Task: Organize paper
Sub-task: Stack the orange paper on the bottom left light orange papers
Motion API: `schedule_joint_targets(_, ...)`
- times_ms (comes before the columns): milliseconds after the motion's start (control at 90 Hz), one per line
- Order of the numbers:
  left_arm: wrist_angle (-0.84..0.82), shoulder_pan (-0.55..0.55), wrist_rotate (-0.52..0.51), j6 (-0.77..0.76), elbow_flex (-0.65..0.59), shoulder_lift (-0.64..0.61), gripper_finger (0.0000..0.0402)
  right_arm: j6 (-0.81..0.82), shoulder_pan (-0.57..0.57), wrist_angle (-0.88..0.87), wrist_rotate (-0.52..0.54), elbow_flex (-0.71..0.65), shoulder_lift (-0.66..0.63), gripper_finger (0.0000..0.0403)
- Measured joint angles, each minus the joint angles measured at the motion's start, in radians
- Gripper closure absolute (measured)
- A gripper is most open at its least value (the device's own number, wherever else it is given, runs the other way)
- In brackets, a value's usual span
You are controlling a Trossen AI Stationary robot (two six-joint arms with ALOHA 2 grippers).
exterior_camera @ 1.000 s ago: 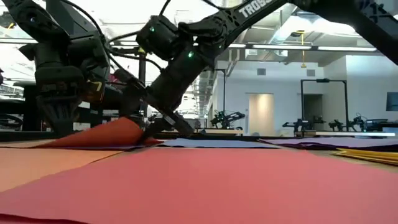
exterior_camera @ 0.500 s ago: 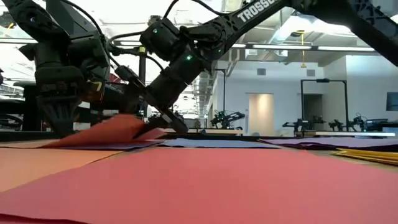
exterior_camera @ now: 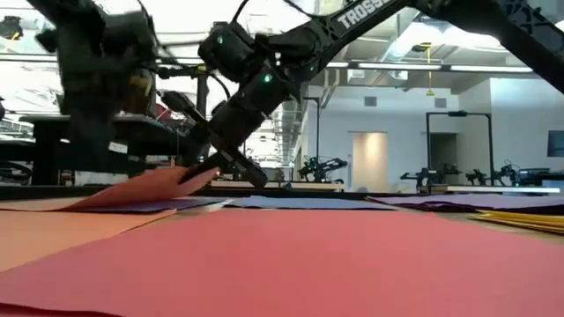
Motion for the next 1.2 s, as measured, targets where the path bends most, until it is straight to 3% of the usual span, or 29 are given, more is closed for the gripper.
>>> schedule_joint_targets(411,-0.473,-0.001,-0.002,-0.053,0.345,-0.211,0.0283,-0.023,0.195,0.024,-0.014,0.001,-0.172,0.0403)
schedule_joint_targets(544,-0.565,-0.001,0.0,-0.089,0.433,-0.245,0.0283,0.056,0.281,0.165,-0.006,0.001,-0.176,0.0403)
schedule_joint_targets(678,-0.573,-0.001,0.0,-0.129,0.461,-0.275,0.0283,0.078,0.353,0.428,0.049,0.002,-0.105,0.0403)
schedule_joint_targets(744,-0.573,-0.001,0.0,-0.171,0.463,-0.293,0.0283,0.139,0.379,0.477,0.104,0.002,-0.066,0.0403)
schedule_joint_targets(989,-0.575,-0.001,-0.008,-0.244,0.463,-0.34,0.0283,0.367,0.448,0.421,0.232,0.0,0.064,0.0403)
schedule_joint_targets(1200,-0.576,-0.001,-0.01,-0.256,0.463,-0.339,0.0283,0.486,0.482,0.173,0.267,0.0,0.078,0.0403)
